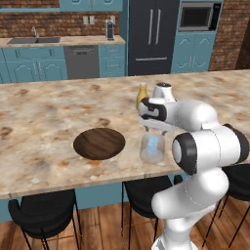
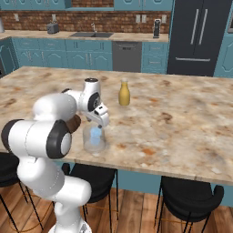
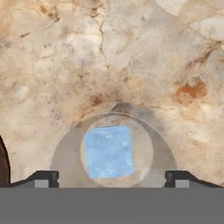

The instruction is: There are two ice cubes in the ice bowl. Place both ice cubes in the glass cup.

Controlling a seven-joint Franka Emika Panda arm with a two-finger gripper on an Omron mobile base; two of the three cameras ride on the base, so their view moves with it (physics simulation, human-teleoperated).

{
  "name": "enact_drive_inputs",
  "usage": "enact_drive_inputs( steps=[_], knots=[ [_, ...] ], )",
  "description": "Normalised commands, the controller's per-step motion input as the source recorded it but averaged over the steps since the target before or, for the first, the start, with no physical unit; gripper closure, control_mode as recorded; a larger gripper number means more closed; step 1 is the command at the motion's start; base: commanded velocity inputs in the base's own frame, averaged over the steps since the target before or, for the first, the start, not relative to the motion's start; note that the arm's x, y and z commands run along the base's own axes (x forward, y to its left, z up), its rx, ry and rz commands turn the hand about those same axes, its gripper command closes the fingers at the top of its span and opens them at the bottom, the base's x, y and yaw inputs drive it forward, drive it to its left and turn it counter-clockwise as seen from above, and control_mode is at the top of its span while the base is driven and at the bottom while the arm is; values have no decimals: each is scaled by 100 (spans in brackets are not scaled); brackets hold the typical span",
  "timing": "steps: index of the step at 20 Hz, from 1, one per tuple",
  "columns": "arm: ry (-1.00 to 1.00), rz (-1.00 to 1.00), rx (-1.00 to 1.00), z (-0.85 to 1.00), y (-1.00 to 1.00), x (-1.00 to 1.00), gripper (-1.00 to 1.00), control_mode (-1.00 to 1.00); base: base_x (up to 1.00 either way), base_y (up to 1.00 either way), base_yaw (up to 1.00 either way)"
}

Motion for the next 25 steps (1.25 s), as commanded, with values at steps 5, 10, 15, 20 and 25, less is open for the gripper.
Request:
enact_drive_inputs(
  steps=[5, 10, 15, 20, 25],
  knots=[
    [-2, 0, 0, 3, -49, -100, -100, -100, 0, 0, 0],
    [-9, 0, 0, 0, -73, -100, -100, -100, 0, 0, 0],
    [-39, 0, -9, -13, -65, -100, -100, -100, 0, 0, 0],
    [-96, 7, -29, 2, -28, -89, -100, -100, 0, 0, 0],
    [-43, 5, -9, 5, -6, -36, -100, -100, 0, 0, 0]
  ],
)
